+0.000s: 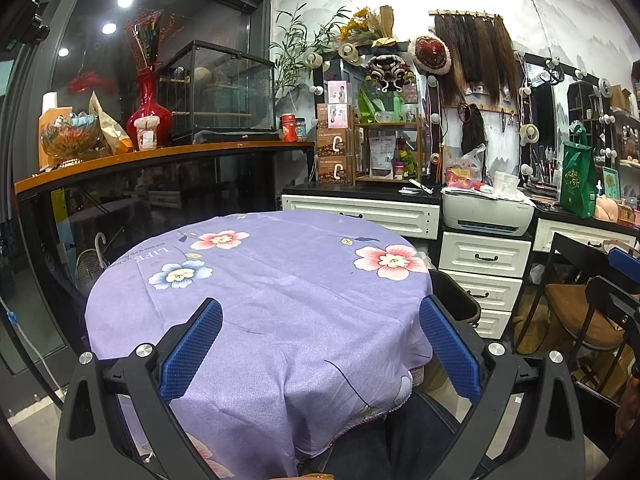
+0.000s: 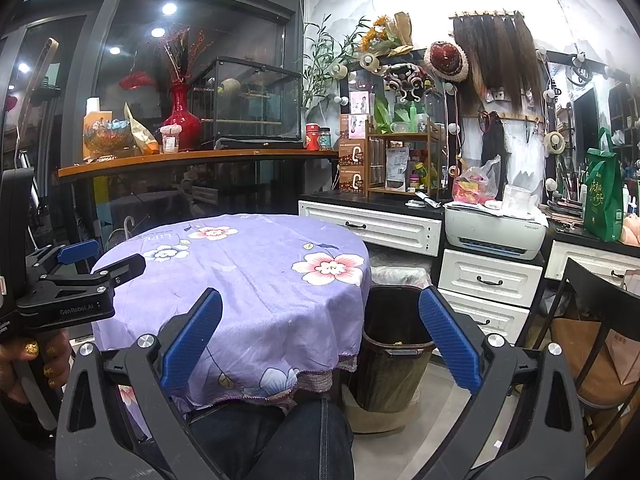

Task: Collect trash

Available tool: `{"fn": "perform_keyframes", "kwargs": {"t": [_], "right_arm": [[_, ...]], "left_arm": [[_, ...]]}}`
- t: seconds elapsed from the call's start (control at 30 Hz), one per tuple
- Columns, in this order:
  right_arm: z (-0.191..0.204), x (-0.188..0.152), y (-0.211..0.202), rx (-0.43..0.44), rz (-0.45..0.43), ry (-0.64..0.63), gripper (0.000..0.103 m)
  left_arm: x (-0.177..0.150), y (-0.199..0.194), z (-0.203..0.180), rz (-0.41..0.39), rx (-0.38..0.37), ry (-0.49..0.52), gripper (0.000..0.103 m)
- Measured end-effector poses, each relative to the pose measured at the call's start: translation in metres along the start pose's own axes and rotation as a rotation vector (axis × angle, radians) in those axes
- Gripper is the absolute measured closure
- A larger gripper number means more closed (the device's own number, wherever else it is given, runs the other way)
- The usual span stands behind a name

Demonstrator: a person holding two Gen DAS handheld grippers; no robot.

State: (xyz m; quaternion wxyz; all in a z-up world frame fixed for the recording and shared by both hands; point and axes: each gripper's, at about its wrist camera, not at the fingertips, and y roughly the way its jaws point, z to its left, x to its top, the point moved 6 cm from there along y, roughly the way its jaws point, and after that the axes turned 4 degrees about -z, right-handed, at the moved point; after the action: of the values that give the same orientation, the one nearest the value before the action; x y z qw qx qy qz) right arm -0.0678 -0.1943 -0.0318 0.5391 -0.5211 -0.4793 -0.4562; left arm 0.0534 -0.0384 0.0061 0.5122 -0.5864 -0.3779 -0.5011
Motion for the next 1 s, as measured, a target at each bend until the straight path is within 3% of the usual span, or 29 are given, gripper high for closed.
{"fn": "perform_keyframes", "kwargs": {"t": [1.0], "right_arm": [[0.0008, 0.0005, 0.0003, 0.001, 0.001, 0.0, 0.006]], "left_arm": [[-0.0007, 0.0018, 0.0006, -0.003, -0.003, 0.007, 0.005]]}}
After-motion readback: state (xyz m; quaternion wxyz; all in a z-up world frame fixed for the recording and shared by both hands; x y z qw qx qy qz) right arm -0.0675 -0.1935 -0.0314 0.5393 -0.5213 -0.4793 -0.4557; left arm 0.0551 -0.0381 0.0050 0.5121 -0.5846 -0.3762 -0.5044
